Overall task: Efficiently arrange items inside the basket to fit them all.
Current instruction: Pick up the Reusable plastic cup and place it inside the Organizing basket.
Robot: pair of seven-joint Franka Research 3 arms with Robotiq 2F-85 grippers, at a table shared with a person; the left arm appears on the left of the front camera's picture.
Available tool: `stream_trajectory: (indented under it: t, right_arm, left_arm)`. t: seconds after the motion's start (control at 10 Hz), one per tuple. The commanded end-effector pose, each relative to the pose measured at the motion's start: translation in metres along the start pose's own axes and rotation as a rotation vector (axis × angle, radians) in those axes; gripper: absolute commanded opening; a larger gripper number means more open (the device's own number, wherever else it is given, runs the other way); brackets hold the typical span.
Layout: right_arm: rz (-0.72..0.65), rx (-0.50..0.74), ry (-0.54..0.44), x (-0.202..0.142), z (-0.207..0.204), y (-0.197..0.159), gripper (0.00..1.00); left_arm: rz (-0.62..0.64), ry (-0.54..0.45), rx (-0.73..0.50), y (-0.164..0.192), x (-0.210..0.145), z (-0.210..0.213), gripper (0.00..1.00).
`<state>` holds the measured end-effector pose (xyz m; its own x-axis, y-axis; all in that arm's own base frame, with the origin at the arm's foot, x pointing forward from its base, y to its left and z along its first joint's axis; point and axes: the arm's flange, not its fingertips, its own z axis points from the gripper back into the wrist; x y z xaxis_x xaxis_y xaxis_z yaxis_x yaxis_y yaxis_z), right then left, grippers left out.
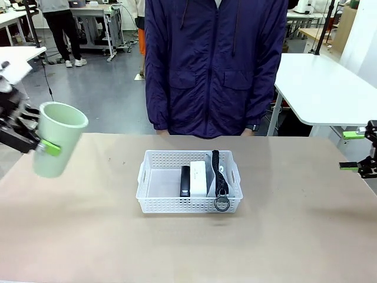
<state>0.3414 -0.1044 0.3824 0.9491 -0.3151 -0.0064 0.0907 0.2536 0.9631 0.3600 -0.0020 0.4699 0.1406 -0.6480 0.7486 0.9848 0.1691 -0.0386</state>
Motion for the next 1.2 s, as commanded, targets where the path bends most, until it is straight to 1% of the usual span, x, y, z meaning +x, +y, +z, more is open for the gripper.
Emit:
stream_trajectory:
  t: [0.0, 0.1, 0.2, 0.3, 0.7, 0.8, 0.9, 1.0, 1.1]
  right_arm:
    - [0.003, 0.013, -0.003, 0.000, 0.001, 0.004, 1.00]
    - [0.003, 0.013, -0.003, 0.000, 0.001, 0.004, 1.00]
    - [0.003, 0.013, -0.003, 0.000, 0.001, 0.004, 1.00]
    - [0.003, 0.013, -0.003, 0.000, 0.001, 0.004, 1.00]
    - [0.003, 0.013, -0.003, 0.000, 0.001, 0.004, 1.00]
    - [0.003, 0.013, -0.003, 0.000, 0.001, 0.004, 1.00]
    - [0.003, 0.013, -0.003, 0.000, 0.001, 0.004, 1.00]
    - [0.003, 0.013, -0.003, 0.000, 0.001, 0.004, 1.00]
    - [0.003, 0.013, -0.003, 0.000, 0.001, 0.004, 1.00]
  left_arm:
    - [0.037, 0.054, -0.014, -0.004, 0.007, -0.022, 0.00]
    - [0.072, 0.050, -0.035, 0.002, 0.006, -0.029, 0.00]
    - [0.104, -0.043, -0.033, 0.013, 0.000, -0.020, 0.00]
    - [0.019, 0.042, -0.026, -0.005, 0.008, -0.032, 0.00]
    - [0.019, 0.042, -0.026, -0.005, 0.008, -0.032, 0.00]
    - [0.028, 0.033, -0.037, -0.002, 0.010, -0.034, 0.88]
    - [0.108, 0.050, -0.040, -0.010, 0.037, -0.044, 0.88]
    - [0.154, 0.067, -0.087, -0.017, 0.066, -0.055, 0.88]
    - [0.213, 0.115, -0.089, -0.019, 0.092, -0.070, 0.88]
